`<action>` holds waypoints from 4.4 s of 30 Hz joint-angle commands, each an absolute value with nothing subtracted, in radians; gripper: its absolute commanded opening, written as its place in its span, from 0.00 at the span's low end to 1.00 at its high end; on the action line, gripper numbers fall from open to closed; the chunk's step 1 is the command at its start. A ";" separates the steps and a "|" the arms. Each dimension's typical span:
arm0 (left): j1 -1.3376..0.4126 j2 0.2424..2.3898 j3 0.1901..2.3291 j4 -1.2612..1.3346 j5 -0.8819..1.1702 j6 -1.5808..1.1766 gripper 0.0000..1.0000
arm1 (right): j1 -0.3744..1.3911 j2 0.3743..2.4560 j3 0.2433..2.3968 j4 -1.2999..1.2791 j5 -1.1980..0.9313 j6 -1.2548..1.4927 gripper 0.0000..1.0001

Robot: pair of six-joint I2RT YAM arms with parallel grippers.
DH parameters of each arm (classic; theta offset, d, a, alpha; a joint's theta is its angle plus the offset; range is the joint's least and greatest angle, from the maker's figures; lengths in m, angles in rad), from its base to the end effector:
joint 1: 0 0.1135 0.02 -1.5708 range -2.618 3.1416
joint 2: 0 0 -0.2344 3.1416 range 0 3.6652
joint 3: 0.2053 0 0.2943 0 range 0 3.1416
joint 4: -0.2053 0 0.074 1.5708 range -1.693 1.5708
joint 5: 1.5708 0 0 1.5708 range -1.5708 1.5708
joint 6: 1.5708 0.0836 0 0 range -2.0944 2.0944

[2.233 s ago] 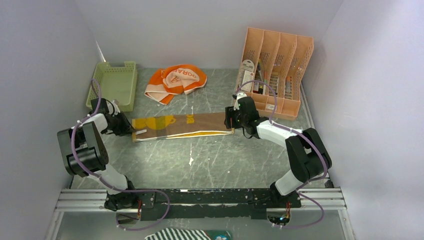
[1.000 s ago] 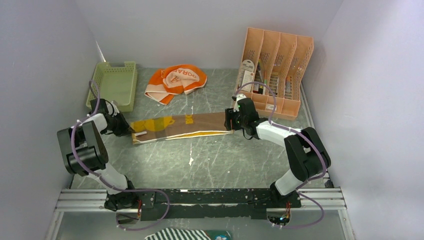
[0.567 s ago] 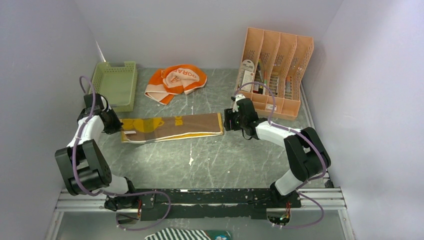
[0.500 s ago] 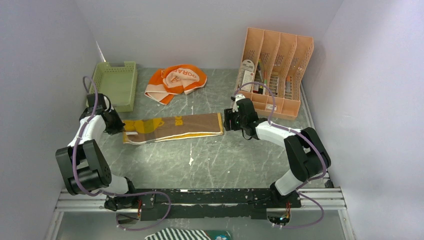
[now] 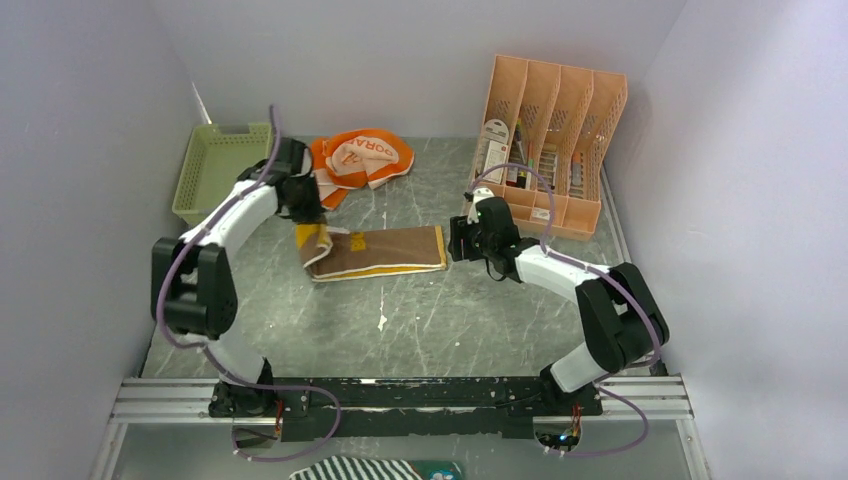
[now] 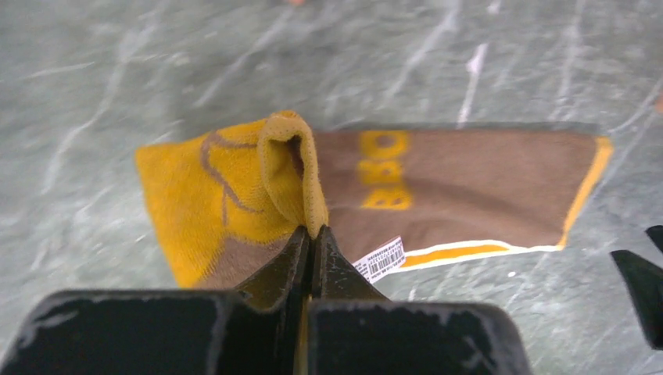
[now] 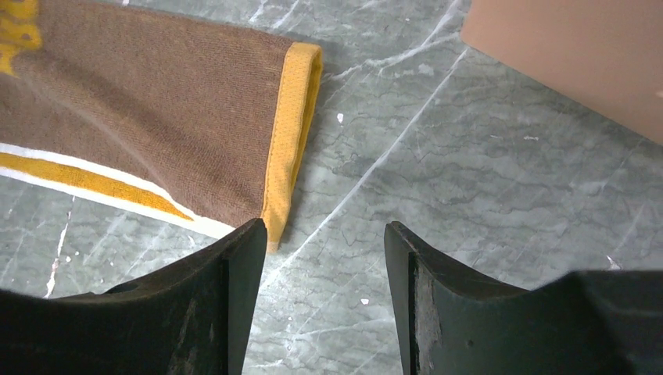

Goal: Roll the towels
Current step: Fold the towel at the center of the board.

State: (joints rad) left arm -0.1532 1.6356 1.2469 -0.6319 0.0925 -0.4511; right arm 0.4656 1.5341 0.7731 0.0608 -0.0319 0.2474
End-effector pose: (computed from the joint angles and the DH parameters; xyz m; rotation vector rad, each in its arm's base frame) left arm 0.4008 -0.0697 0.1597 -0.3554 2.5992 -0.3362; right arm 0.3401 0.1738 0.0910 -0.2679 2.2886 0.4084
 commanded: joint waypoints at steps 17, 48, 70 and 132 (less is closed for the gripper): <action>-0.608 2.147 1.810 -0.673 0.215 -0.656 0.07 | 0.452 1.325 0.679 0.011 0.098 0.329 0.59; -0.648 1.946 1.476 -0.217 0.242 -0.903 0.61 | 0.437 1.312 0.662 0.065 0.088 0.326 0.62; -0.268 1.587 0.913 0.083 0.210 -0.695 0.45 | 0.599 1.841 1.045 0.249 -0.216 0.366 0.33; -0.244 1.660 0.260 0.702 0.492 -0.855 0.24 | 0.565 1.446 0.601 0.244 -0.141 0.327 0.61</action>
